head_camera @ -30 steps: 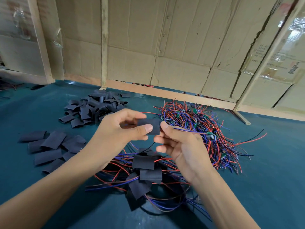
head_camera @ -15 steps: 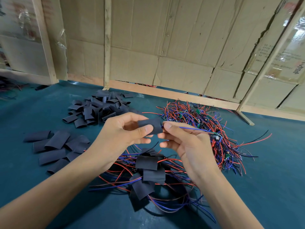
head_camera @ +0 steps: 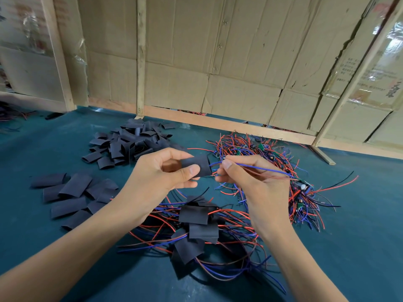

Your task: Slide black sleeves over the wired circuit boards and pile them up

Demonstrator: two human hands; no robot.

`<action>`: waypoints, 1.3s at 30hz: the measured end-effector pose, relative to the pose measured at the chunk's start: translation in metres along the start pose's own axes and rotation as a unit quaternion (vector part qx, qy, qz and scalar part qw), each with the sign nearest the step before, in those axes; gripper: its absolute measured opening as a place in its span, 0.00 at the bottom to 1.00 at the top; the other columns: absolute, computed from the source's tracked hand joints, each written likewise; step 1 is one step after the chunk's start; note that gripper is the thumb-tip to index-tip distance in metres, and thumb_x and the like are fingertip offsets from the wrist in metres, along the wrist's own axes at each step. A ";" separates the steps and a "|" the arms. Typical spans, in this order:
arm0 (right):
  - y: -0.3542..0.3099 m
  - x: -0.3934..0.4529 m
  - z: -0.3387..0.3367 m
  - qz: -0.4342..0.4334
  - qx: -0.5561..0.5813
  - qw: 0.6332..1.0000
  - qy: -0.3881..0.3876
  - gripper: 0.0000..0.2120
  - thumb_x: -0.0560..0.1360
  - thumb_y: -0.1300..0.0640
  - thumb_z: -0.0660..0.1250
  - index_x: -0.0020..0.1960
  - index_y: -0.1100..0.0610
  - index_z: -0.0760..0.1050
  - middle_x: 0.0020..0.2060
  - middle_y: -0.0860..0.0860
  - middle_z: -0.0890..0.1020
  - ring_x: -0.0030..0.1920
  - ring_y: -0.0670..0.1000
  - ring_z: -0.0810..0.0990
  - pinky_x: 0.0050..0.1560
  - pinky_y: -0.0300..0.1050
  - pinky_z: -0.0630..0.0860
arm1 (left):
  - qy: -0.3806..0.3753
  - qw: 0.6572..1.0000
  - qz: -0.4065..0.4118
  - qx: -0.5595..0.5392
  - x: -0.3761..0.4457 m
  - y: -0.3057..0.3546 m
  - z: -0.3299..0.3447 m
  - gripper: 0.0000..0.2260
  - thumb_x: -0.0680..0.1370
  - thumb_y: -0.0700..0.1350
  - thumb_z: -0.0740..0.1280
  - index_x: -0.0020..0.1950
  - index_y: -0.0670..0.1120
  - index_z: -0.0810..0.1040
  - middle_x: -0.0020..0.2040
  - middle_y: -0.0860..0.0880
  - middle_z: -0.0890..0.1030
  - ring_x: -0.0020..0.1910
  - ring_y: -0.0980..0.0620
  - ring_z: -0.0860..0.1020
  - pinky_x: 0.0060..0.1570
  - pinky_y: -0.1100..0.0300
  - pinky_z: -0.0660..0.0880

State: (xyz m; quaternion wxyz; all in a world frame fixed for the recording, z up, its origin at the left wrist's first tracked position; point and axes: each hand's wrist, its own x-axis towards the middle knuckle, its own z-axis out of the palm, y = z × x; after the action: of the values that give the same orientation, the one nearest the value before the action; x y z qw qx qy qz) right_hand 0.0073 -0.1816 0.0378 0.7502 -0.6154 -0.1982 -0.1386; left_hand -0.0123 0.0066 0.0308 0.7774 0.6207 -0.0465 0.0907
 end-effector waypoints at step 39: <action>-0.008 0.020 -0.022 0.282 0.348 0.894 -0.022 0.13 0.70 0.60 0.72 0.53 0.61 0.84 0.40 0.54 0.79 0.38 0.51 0.79 0.39 0.44 0.80 | 0.115 0.991 -0.014 -0.067 0.006 0.010 -0.014 0.06 0.71 0.32 0.74 0.37 0.43 0.85 0.40 0.42 0.84 0.39 0.41 0.85 0.38 0.58 0.81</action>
State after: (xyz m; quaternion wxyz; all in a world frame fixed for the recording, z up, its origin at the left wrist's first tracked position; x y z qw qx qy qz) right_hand 0.0237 -0.2036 0.0505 0.9194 -0.3481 -0.0683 0.1696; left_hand -0.0085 0.0233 0.0382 0.8183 0.5536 0.0461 0.1475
